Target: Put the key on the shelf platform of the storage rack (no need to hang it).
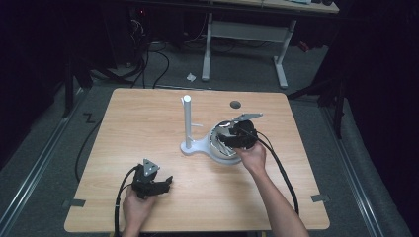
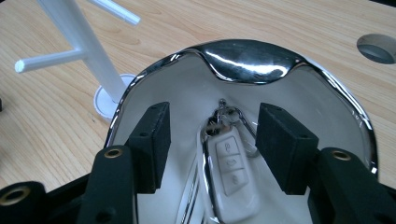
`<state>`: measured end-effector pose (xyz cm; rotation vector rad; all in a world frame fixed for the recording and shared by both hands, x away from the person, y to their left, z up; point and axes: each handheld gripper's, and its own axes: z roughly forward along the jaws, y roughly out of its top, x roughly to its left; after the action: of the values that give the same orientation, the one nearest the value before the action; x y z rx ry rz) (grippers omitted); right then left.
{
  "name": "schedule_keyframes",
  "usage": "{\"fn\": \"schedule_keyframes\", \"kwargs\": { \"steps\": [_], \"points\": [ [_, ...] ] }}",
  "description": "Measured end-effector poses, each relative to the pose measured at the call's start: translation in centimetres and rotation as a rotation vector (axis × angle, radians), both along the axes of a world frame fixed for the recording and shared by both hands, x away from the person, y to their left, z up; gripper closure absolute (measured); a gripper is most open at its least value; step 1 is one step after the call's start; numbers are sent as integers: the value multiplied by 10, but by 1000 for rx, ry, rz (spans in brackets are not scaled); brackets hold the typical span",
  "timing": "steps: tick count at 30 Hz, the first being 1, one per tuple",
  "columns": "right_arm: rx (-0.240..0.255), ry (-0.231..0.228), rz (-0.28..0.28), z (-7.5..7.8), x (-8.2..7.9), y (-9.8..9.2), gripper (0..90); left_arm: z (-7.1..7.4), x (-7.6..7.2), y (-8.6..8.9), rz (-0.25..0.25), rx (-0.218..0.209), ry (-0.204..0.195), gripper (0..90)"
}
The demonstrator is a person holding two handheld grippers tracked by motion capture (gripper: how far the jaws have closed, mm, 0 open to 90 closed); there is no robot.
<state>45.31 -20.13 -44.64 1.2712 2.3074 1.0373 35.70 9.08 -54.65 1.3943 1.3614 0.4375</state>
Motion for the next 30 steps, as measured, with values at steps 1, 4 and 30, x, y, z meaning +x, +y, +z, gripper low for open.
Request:
{"fn": "schedule_keyframes", "kwargs": {
  "steps": [1, 4, 30],
  "points": [
    [1, -1, -1, 0, -1, -1, 457, 0, 0, 0, 0, 0, 0, 228],
    [-5, -10, 0, 3, -4, -5, 466, 0, 0, 0, 0, 1, 0, 228],
    [64, -55, -47, 14, -29, -42, 553, 0, 0, -1, 2, 1, -3, 228]
  ]
}}
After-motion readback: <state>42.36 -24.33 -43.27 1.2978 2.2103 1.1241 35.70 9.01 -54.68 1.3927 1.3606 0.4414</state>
